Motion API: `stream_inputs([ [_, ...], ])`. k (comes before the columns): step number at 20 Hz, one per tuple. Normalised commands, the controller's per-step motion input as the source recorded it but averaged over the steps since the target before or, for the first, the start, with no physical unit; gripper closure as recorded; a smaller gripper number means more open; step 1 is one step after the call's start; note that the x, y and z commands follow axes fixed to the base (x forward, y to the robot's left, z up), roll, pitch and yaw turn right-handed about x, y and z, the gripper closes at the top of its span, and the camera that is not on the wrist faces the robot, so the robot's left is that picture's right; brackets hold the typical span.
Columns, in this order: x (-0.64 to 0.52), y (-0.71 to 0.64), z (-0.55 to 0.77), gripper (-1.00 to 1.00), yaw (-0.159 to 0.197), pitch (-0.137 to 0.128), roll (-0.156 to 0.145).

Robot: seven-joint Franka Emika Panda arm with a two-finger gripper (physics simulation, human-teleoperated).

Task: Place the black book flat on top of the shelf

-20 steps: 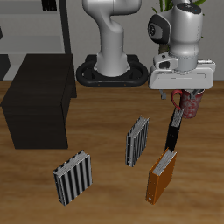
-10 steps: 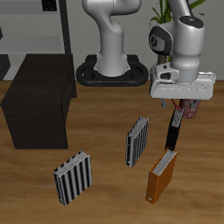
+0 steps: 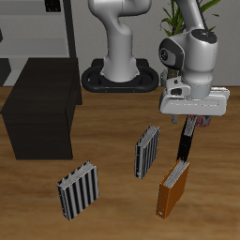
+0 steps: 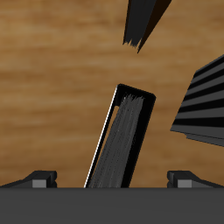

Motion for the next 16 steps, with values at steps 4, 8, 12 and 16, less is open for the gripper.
stream_inputs([
  [4, 0.08, -0.08, -0.26, -1.0, -0.004, 0.046, -0.007],
  [8, 0.02, -0.05, -0.12, -1.0, -0.023, 0.026, 0.015],
  [12, 0.02, -0.02, -0.06, 1.0, 0.007, 0.009, 0.004],
  [16, 0.04, -0.02, -0.01, 1.0, -0.003, -0.001, 0.005],
])
